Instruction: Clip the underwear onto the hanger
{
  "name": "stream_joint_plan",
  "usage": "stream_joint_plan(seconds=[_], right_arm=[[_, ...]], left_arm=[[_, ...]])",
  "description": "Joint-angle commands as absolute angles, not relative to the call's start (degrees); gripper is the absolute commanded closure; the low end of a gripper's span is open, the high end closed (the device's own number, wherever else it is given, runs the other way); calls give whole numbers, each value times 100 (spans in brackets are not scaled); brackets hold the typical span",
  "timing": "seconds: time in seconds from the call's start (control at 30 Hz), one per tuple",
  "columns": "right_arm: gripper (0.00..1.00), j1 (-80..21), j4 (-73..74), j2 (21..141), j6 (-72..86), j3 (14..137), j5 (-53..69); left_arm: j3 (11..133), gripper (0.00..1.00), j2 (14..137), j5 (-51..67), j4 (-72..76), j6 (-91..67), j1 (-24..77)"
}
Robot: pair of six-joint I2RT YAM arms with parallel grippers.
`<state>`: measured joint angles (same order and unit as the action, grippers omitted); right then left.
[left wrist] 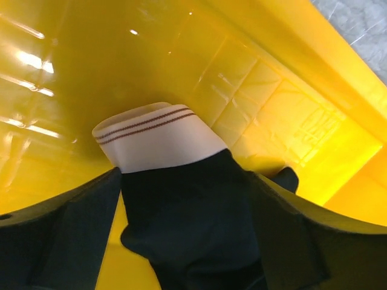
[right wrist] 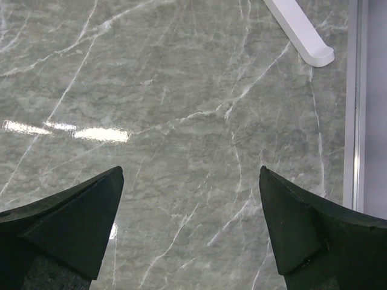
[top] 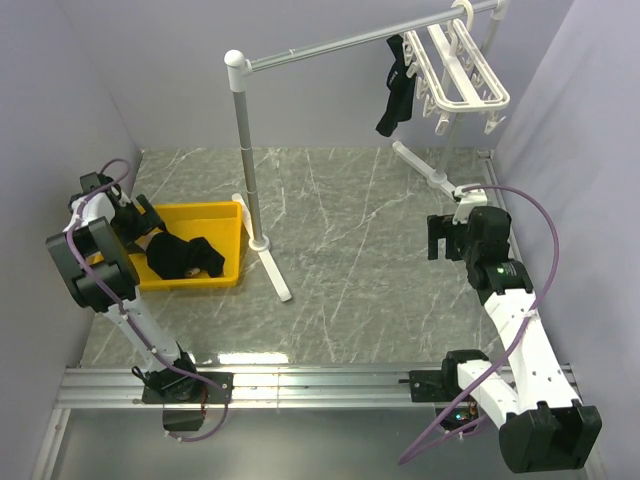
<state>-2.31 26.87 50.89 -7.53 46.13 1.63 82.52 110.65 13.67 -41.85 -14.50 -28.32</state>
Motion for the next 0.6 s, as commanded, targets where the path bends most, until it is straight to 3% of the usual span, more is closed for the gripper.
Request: stream_joint_plan(seconds=[0.0,0.13,0.17,0.23,0.33,0.57], right_arm=[[0,-202,2663,5089,-756,4975,193],[0,-202,2689,5036,-800,4905,220],[1,-193,2707,5027,-809,4904,255],[1,-202,2768,5036,-826,4930,307],[3,-193,2909,5089,-870,5062,387],[4,-202,3199,5098,-1134,5256,448]], left_arm=[[8121,16,11136,1757,-3894,-1494,-2839],[7990,40,10952,1960,-3771,-1424,-2830],[7920,57,10768,2064,-3692,-1337,-2839],[7849,79,10574,2109,-3648,-1283,-2830],[7743,100,10196,2101,-3674,-1117,-2839],[7454,100,8837,2653,-3964,67,-2830]])
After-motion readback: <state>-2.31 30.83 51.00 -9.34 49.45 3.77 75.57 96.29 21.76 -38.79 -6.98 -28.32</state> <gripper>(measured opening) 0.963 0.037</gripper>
